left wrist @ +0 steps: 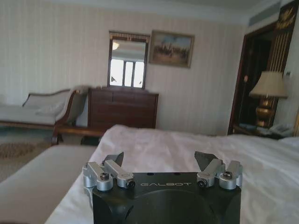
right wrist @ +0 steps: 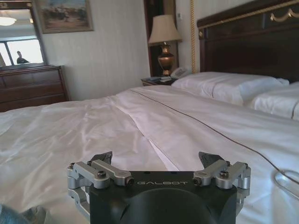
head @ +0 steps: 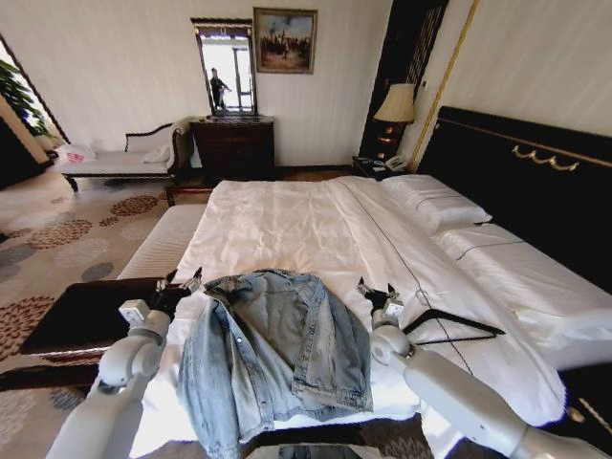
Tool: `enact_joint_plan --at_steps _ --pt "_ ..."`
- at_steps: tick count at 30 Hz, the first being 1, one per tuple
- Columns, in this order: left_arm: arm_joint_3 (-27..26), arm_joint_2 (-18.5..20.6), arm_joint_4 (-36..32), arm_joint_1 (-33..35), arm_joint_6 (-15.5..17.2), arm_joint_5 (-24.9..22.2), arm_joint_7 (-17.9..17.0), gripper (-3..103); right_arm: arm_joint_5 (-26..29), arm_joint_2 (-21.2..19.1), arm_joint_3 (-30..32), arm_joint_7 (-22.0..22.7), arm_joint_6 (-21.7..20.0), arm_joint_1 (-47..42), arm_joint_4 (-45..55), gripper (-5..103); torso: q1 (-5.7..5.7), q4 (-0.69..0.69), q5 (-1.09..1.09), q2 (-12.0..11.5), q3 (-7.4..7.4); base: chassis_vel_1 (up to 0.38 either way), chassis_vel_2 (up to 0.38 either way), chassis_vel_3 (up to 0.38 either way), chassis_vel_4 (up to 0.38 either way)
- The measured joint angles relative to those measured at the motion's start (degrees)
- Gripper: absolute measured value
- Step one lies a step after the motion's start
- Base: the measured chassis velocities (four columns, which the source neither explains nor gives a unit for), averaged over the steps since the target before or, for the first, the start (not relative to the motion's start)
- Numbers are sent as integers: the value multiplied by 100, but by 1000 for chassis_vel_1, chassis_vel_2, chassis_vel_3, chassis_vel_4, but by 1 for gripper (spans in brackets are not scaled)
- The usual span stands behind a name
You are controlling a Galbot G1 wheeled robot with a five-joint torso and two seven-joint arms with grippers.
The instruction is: Pick up the clothes from the bed and hang them on the clothes hanger.
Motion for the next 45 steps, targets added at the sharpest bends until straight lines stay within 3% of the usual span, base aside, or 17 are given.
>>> enact_joint_plan --at_steps 4,10,13,15,16,18,19,22,25,26,28,30,31,33,36,42,45 --pt "-183 -77 -673 34 -187 146 -55 100 625 -9 380 42 2 -13 -48 100 2 0 3 0 0 0 0 0 0" --pt "-522 -256 -500 346 -314 462 -66 100 699 -202 1000 -2 0 -314 -33 100 1 -4 0 0 0 0 0 0 0" --pt "-851 -557 -133 736 -679 877 -13 100 240 -433 1170 -641 280 -503 -127 100 1 1 1 0 0 0 0 0 0" --pt "-1024 -789 23 908 -823 762 33 100 -178 -603 1293 -1382 791 -680 -135 100 1 1 -1 0 0 0 0 0 0" --pt "-1024 -789 23 908 -823 762 33 100 -178 -603 1293 -1382 791 -680 -135 100 1 1 -1 0 0 0 0 0 0" --pt "-1235 -1062 202 1021 -973 569 107 100 -707 -665 1546 -2125 1527 -905 -24 100 1 -1 1 0 0 0 0 0 0" --pt "-1309 -1153 271 1060 -1063 530 145 100 -909 -668 1759 -2412 1703 -1064 111 100 1 0 2 0 0 0 0 0 0" --pt "-1365 -1257 329 1124 -1236 489 201 100 -1257 -655 2158 -2672 1847 -1445 409 100 1 2 0 0 0 0 0 0 0" --pt "-1348 -1366 220 1242 -1815 360 211 100 -1937 -481 2953 -2769 1865 -2285 878 100 1 1 -3 0 -1 0 0 0 0" --pt "-1348 -1366 220 1242 -1815 360 211 100 -1937 -481 2953 -2769 1865 -2285 878 100 1 1 -3 0 -1 0 0 0 0" --pt "-1240 -1359 -16 1365 -2104 273 212 100 -2551 -162 3661 -2878 1885 -2972 1103 100 1 -2 2 0 -1 0 0 0 0" --pt "-1112 -1252 -175 1407 -2129 306 211 100 -3151 174 4168 -3056 2038 -3379 1141 100 -1 -3 1 1 -1 0 0 0 0" --pt "-1112 -1252 -175 1407 -2129 306 211 100 -3151 174 4168 -3056 2038 -3379 1141 100 -1 -3 1 1 -1 0 0 0 0" --pt "-947 -1013 -360 1408 -1932 349 189 100 -3784 545 4605 -3333 2359 -3589 1039 100 -1 -3 0 1 -2 0 0 0 0" --pt "-863 -712 -597 1446 -1605 338 188 100 -4162 931 4868 -3771 2635 -3571 849 100 0 -4 0 0 0 0 0 0 0" --pt "-997 -644 -820 1785 -1507 214 206 100 -4040 1096 4596 -3859 2602 -3223 602 100 1 4 2 0 0 0 0 0 0" --pt "-1083 -625 -838 1969 -1554 218 229 100 -3917 1142 4505 -3857 2558 -3128 547 100 1 0 0 0 0 0 0 0 0"
